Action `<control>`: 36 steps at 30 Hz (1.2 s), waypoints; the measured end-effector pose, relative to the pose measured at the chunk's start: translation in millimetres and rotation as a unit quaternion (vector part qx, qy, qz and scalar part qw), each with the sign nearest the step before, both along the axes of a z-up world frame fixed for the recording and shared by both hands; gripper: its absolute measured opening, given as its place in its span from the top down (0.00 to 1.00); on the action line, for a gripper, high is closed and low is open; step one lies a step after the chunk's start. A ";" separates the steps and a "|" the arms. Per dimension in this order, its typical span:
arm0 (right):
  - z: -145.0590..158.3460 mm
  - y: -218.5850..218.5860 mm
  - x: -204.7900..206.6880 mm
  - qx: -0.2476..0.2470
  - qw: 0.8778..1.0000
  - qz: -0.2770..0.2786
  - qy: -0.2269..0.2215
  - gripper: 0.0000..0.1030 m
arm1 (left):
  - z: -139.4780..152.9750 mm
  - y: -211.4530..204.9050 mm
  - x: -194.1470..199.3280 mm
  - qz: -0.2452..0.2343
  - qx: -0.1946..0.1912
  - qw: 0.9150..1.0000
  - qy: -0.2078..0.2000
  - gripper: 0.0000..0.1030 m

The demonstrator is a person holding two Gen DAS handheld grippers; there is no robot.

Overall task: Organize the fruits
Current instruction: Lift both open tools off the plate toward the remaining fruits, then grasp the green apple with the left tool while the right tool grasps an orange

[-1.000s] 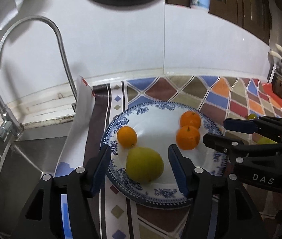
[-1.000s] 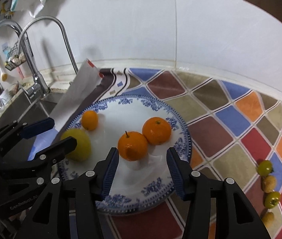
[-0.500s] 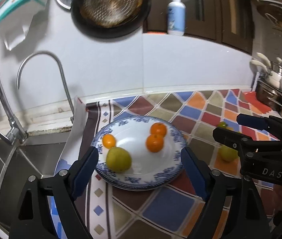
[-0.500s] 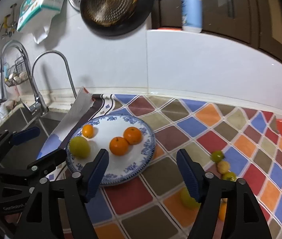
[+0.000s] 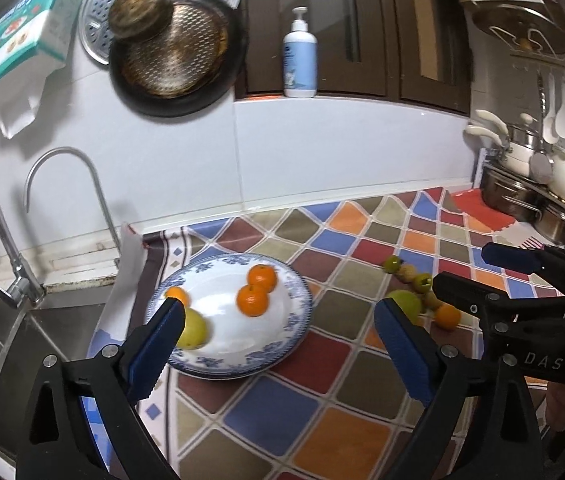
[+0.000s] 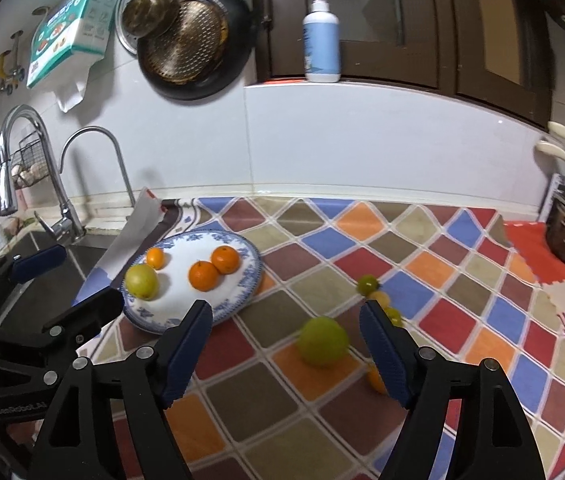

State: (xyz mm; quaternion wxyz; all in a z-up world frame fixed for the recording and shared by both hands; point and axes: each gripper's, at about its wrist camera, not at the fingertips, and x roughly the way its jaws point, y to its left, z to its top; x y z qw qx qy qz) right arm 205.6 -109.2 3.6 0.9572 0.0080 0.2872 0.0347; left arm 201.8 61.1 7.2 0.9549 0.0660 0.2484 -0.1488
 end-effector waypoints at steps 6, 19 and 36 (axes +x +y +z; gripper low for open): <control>-2.2 -28.8 -15.6 -0.006 1.000 -0.029 -0.001 0.26 | -3.7 -30.6 -5.6 -0.026 0.008 1.000 -0.002 0.06; -25.1 -77.3 -17.8 -0.014 0.998 -0.057 0.037 0.26 | -31.5 -79.4 2.3 -0.073 0.043 0.996 0.019 0.06; -82.8 -82.4 18.6 -0.014 0.993 -0.034 0.112 0.35 | -82.1 -120.1 44.0 -0.202 0.141 0.969 0.026 0.12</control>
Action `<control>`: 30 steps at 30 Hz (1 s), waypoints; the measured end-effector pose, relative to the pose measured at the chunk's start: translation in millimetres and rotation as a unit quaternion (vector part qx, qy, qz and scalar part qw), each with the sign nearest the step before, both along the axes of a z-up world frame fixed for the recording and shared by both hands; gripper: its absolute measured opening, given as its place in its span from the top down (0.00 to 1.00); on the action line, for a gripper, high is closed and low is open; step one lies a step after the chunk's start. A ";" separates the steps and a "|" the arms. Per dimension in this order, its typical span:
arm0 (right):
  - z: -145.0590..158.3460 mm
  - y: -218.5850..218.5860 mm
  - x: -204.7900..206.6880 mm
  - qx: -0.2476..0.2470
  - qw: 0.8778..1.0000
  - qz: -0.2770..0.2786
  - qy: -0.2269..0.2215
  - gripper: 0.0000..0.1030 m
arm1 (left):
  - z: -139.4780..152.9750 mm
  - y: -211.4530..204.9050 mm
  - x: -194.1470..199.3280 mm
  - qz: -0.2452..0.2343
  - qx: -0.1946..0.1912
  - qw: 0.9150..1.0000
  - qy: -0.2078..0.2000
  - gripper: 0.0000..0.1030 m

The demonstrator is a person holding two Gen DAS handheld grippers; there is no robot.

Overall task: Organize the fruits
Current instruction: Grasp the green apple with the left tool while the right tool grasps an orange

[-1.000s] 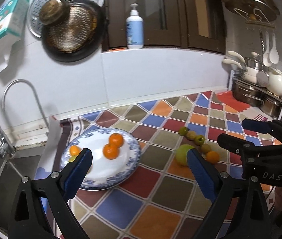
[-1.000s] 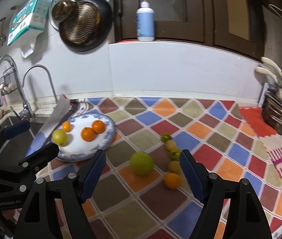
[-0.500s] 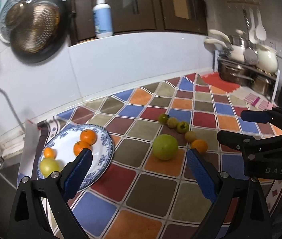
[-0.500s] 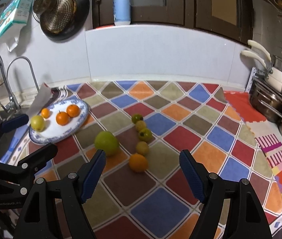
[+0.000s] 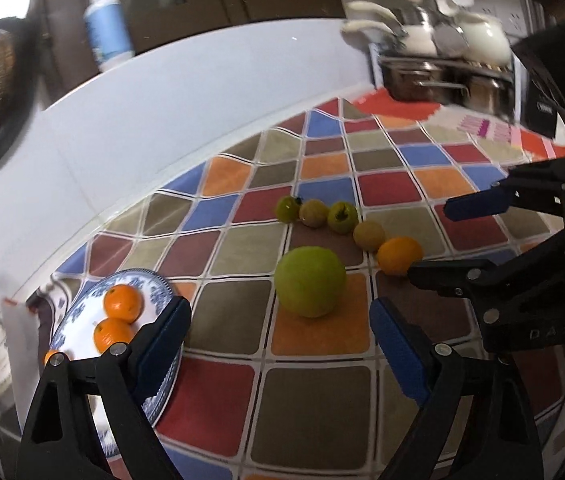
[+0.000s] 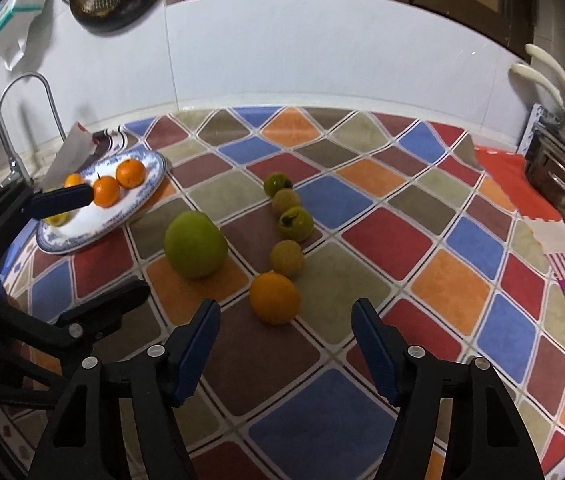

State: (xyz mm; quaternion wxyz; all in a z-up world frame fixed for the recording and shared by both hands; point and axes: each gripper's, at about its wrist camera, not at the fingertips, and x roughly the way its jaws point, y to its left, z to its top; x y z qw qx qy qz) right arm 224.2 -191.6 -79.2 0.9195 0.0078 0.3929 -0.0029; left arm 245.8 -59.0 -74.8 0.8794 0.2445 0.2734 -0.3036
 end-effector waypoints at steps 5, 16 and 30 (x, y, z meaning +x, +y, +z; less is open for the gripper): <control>-11.9 -1.9 12.7 0.009 1.000 0.008 0.014 0.42 | -7.1 -8.4 13.1 -0.017 0.001 1.000 0.010 0.19; -22.1 -8.4 29.8 0.031 0.999 0.022 0.034 0.59 | -16.8 -23.0 31.7 -0.040 -0.006 0.998 0.047 0.34; -20.7 -14.3 26.1 0.064 0.997 0.020 0.043 0.68 | -16.0 -27.7 29.0 -0.017 -0.013 0.998 0.062 0.52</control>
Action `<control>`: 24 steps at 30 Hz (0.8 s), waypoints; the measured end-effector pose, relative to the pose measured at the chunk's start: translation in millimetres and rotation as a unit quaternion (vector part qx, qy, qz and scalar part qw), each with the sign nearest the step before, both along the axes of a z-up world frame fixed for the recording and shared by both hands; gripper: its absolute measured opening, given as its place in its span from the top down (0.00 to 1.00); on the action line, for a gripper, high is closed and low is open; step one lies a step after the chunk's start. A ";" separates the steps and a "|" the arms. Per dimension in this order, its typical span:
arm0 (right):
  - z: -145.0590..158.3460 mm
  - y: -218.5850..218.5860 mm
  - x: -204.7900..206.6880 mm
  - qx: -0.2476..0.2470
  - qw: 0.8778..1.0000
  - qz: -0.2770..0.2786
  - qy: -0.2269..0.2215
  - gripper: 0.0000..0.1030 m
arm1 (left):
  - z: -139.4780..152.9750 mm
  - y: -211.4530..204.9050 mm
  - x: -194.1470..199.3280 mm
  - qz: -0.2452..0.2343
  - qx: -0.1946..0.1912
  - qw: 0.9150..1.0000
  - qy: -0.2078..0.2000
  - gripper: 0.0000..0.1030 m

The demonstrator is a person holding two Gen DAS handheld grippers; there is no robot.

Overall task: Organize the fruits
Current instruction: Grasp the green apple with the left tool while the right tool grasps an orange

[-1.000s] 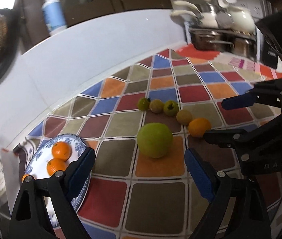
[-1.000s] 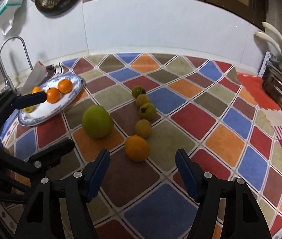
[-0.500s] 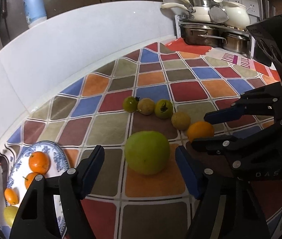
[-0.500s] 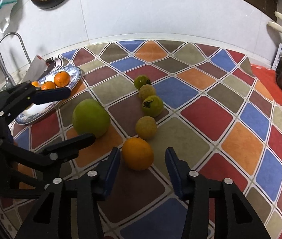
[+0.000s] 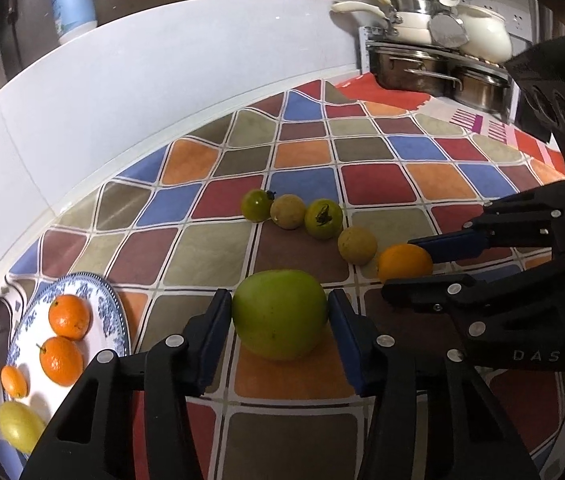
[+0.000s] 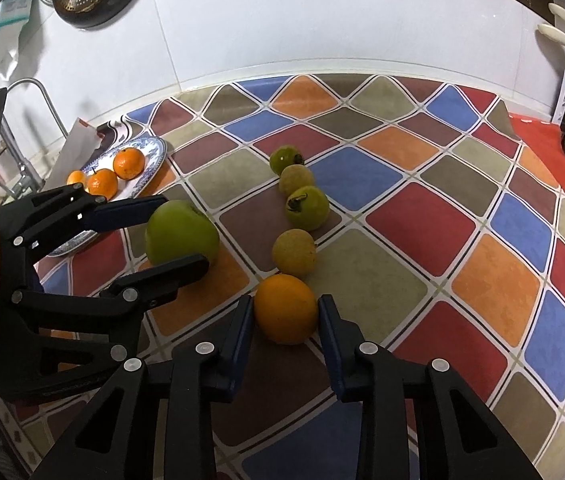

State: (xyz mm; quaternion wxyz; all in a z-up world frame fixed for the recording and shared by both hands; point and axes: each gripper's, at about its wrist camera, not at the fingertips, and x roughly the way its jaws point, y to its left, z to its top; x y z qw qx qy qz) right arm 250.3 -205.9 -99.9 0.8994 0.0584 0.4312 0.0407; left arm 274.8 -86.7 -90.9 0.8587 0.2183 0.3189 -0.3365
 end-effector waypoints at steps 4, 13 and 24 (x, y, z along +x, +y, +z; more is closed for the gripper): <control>3.2 -0.2 -2.7 0.002 1.000 -0.001 -0.003 0.68 | 2.8 4.3 -4.0 0.014 -0.007 1.000 0.003 0.52; 14.8 0.9 -10.6 0.004 1.000 0.001 -0.022 0.68 | 20.4 20.3 -16.4 0.058 -0.040 0.998 0.003 0.52; 42.5 15.9 -24.0 0.002 0.998 0.023 -0.059 0.68 | 49.6 46.1 -40.8 0.107 -0.079 0.991 -0.018 0.52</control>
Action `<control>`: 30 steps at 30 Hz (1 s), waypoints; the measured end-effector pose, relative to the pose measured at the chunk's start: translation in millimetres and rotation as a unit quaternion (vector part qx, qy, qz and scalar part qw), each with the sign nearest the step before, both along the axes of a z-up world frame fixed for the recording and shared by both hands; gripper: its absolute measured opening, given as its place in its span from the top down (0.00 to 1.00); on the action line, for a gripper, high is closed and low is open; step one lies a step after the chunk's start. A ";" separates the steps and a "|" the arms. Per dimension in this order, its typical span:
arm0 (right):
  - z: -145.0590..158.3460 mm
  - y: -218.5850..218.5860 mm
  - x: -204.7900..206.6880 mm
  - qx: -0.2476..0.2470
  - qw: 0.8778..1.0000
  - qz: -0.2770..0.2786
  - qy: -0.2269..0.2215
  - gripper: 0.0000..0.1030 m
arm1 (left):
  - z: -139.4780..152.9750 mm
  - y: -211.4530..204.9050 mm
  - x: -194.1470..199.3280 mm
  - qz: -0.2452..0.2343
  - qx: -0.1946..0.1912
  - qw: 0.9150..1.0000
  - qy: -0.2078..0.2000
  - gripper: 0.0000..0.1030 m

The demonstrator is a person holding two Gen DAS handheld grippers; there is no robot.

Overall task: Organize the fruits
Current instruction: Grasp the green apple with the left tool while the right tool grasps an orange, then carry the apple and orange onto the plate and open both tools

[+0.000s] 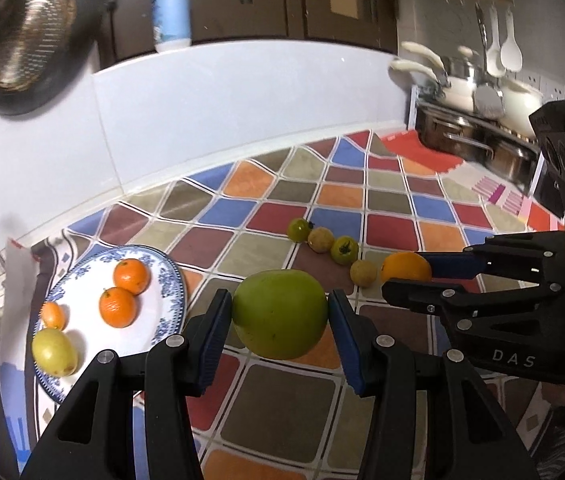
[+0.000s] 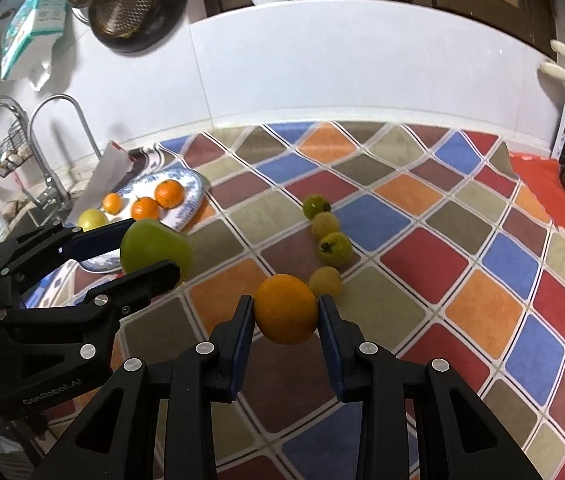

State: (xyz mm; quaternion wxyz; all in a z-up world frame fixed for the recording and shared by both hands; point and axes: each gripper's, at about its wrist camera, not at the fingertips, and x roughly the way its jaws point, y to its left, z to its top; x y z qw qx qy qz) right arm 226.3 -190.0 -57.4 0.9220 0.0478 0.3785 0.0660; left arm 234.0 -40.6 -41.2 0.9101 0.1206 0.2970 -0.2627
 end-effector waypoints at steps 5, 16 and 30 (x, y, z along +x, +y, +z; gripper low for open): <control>12.8 10.2 -8.7 -0.002 1.000 0.015 -0.019 0.68 | 11.6 11.3 -12.2 0.018 -0.012 1.000 -0.014 0.52; 35.1 32.0 -13.9 -0.002 0.997 0.046 -0.058 0.68 | 28.8 40.8 -26.1 0.063 -0.027 0.997 -0.032 0.52; 44.3 79.7 1.0 0.012 0.994 0.084 -0.073 0.68 | 41.6 90.4 -21.9 0.101 -0.025 0.993 -0.049 0.52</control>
